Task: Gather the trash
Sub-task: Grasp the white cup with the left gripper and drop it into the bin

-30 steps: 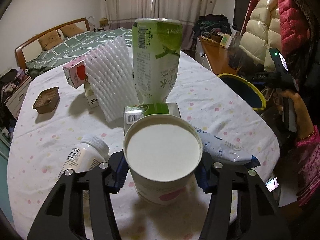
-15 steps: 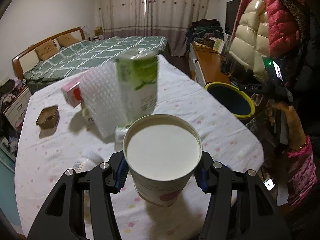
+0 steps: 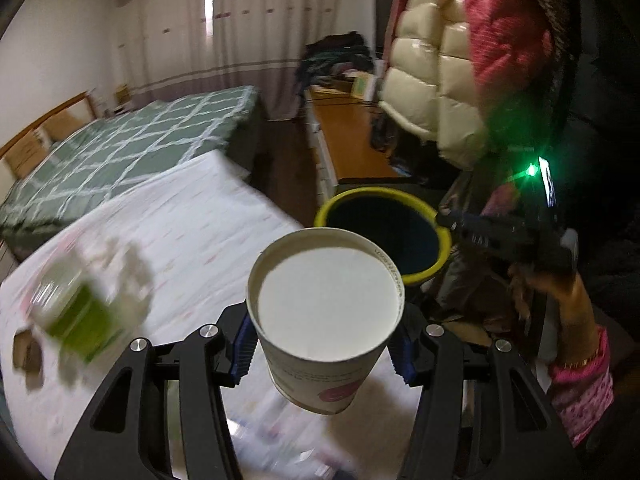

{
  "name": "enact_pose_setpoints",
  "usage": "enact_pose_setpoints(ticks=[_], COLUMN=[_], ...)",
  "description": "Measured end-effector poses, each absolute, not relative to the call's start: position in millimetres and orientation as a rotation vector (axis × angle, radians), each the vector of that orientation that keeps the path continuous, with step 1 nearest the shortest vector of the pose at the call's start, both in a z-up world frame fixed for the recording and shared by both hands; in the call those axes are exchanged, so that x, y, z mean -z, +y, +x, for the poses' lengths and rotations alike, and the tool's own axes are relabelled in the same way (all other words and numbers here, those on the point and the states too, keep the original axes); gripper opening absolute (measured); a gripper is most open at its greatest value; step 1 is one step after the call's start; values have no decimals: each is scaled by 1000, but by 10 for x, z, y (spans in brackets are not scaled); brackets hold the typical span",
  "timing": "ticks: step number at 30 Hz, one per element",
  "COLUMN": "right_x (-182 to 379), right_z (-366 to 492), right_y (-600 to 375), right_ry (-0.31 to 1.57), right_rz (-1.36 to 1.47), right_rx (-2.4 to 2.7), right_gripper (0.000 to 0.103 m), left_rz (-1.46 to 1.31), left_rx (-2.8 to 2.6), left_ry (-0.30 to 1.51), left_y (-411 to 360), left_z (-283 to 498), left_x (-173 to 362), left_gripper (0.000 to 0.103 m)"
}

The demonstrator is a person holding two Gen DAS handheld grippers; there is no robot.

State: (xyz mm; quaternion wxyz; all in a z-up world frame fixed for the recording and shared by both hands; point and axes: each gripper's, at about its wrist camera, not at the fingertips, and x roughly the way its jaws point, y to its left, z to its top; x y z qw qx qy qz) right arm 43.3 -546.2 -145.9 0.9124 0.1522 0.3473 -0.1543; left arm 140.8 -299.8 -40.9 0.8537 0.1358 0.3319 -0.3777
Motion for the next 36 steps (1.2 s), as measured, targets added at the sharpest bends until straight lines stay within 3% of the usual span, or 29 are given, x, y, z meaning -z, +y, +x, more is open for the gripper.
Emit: enact_pose_setpoints(ticks=[20, 21, 23, 28, 36], right_x=[1802, 1808, 1810, 1798, 1739], right_z=[130, 135, 144, 168, 161], right_y=[-5813, -5808, -5775, -5672, -5384], right_ry=[743, 745, 748, 756, 766], right_rz=[387, 388, 387, 372, 342], right_rx=[382, 384, 381, 362, 317], right_gripper=[36, 37, 37, 37, 38], left_rz=[385, 379, 358, 330, 206], left_rx=[896, 899, 903, 892, 879], left_ry=[824, 839, 848, 784, 673], left_y=[-5122, -5161, -5187, -4865, -3670], left_z=[2382, 2424, 2477, 2363, 1785], left_x=[909, 942, 962, 696, 64], left_gripper=[56, 71, 87, 87, 93])
